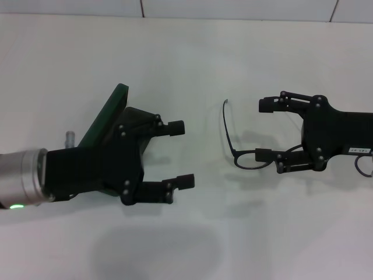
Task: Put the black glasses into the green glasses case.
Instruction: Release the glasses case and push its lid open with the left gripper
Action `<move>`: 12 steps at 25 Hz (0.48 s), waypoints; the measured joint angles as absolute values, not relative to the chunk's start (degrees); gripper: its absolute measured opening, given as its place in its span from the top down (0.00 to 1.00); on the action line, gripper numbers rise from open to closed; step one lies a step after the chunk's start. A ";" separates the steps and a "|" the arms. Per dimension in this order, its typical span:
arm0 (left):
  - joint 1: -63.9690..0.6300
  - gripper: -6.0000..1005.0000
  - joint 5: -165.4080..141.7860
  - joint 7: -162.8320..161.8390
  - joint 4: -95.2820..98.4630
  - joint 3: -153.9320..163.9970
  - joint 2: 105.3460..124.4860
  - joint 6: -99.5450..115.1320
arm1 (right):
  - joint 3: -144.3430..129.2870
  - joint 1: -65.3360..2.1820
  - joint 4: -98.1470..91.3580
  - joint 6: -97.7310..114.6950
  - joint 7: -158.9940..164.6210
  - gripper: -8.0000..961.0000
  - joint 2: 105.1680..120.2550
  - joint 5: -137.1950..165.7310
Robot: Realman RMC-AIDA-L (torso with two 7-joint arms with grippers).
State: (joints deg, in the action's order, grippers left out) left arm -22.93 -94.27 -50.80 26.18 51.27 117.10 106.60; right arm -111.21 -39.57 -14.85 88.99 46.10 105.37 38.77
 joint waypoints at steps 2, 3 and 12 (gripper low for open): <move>-23.40 0.13 -94.22 -50.64 25.90 51.16 117.33 105.55 | -110.79 -39.66 -14.86 88.78 46.02 0.09 105.37 39.13; -23.60 0.13 -94.21 -50.63 25.85 51.15 117.44 105.27 | -110.50 -39.73 -14.86 88.70 45.99 0.09 105.37 39.40; -23.83 0.15 -90.16 -51.42 25.81 50.92 117.81 104.40 | -109.90 -39.84 -14.56 88.27 46.06 0.09 104.80 39.80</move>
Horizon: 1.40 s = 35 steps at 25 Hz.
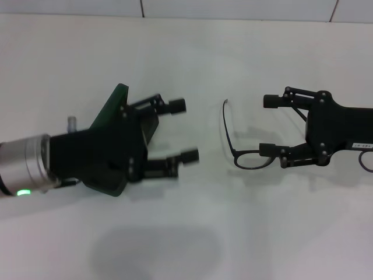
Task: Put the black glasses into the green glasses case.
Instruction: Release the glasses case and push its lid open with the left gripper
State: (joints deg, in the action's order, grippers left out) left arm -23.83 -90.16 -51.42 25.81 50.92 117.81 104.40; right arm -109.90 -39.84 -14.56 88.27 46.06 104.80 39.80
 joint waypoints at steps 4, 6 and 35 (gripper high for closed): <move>-24.17 0.16 -87.94 -61.96 28.23 47.20 117.65 96.97 | -109.85 -39.90 -14.44 88.17 46.34 0.09 104.40 39.82; -24.49 0.16 -89.21 -70.54 32.13 46.03 117.15 91.80 | -109.86 -39.90 -14.50 88.15 46.29 0.09 104.39 39.82; -24.78 0.22 -129.43 -118.48 62.69 48.18 119.64 82.83 | -108.38 -40.28 -14.85 86.39 44.49 0.09 104.43 40.63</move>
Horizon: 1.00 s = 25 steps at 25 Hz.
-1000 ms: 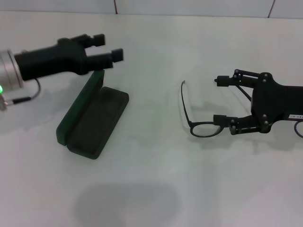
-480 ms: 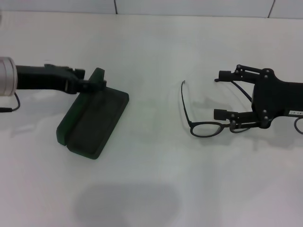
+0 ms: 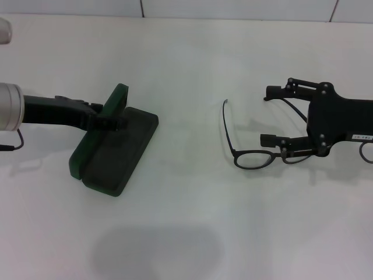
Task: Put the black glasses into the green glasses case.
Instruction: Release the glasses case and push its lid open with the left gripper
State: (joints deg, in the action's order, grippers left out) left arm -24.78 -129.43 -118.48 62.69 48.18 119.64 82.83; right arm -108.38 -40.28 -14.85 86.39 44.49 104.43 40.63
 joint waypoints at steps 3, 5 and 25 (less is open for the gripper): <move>-24.79 0.22 -129.59 -119.15 62.69 48.18 119.64 82.79 | -108.40 -40.37 -14.85 86.57 44.12 0.09 104.30 40.63; -24.79 0.22 -129.70 -119.36 62.70 48.17 119.63 82.79 | -108.41 -40.46 -14.86 86.59 44.08 0.09 104.28 40.64; -25.32 0.50 -132.62 -120.69 62.70 48.95 119.52 82.41 | -107.08 -40.16 -16.20 87.31 42.55 0.09 104.06 42.31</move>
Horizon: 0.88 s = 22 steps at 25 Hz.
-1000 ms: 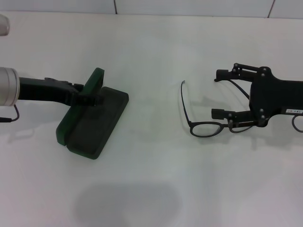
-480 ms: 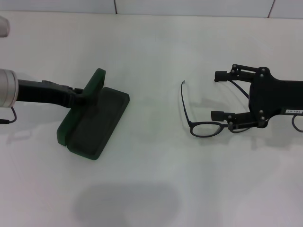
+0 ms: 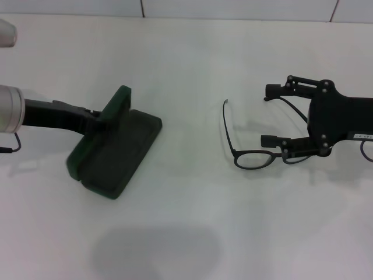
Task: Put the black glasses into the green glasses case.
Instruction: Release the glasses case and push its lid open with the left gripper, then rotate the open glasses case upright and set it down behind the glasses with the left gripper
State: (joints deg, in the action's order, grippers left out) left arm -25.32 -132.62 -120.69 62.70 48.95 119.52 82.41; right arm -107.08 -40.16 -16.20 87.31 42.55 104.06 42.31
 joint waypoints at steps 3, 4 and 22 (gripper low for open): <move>-25.35 0.50 -132.69 -121.11 62.09 48.98 119.34 82.61 | -105.82 -39.72 -16.32 87.72 42.49 0.09 104.05 43.30; -25.36 0.50 -132.71 -121.13 61.96 49.00 119.31 82.65 | -105.58 -39.58 -16.32 87.87 42.49 0.09 104.06 43.51; -34.86 0.79 -132.38 -108.51 61.62 50.79 119.32 78.19 | -105.42 -37.81 -16.35 92.54 39.84 0.09 104.87 47.54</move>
State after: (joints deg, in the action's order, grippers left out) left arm -34.86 -132.38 -108.51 61.62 50.79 119.32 78.19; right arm -105.42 -37.81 -16.35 92.54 39.84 104.87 47.54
